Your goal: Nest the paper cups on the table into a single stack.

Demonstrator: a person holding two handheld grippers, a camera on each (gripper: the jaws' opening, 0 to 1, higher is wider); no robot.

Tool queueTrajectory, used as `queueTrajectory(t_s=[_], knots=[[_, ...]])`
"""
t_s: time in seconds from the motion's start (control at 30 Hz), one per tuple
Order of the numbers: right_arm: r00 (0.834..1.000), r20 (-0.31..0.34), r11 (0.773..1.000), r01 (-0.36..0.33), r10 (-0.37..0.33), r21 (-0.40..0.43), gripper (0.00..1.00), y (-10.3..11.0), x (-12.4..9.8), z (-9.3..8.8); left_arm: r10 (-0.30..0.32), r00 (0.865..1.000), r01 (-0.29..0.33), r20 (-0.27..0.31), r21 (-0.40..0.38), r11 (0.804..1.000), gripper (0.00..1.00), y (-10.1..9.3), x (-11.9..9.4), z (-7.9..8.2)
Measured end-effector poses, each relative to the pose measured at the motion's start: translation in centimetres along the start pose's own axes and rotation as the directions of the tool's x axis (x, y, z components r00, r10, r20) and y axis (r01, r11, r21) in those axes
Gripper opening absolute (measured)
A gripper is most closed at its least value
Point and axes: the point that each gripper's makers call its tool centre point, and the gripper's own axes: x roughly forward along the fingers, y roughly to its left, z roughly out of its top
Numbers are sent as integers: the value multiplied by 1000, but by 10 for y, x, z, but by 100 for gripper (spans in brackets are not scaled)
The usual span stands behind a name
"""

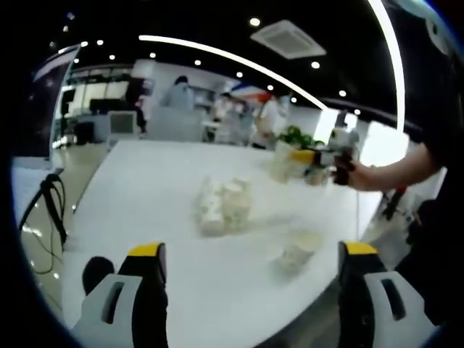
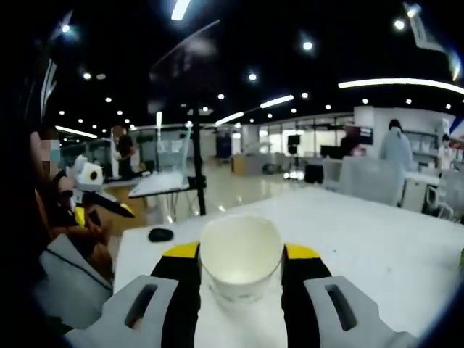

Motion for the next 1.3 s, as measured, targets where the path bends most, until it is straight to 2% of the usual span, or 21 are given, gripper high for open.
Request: queueTrajectory(t_s=[0.3,0.4,0.57,0.73,1.03,1.3], knots=[[999,35,999,-35,35,3,40,19,-9,17,-4,1000,4,4,-4,1000,97,0,2,1],[995,66,997,-73,72,13,40,31,-14,22,-12,1000,12,20,12,1000,95,-3,2,3],[992,73,993,-109,106,39,40,49,-21,20,-2,1000,2,-8,-15,1000,98,-2,3,-2],[988,77,989,-137,133,47,40,67,-25,18,-6,1000,6,-4,-10,1000,97,-3,3,-3],[988,61,986,-146,142,80,40,84,-33,2,-6,1000,5,-9,-14,1000,98,-3,4,-2],[985,34,979,-170,168,108,40,104,-30,-17,-9,1000,9,-6,-13,1000,98,-3,4,-1]])
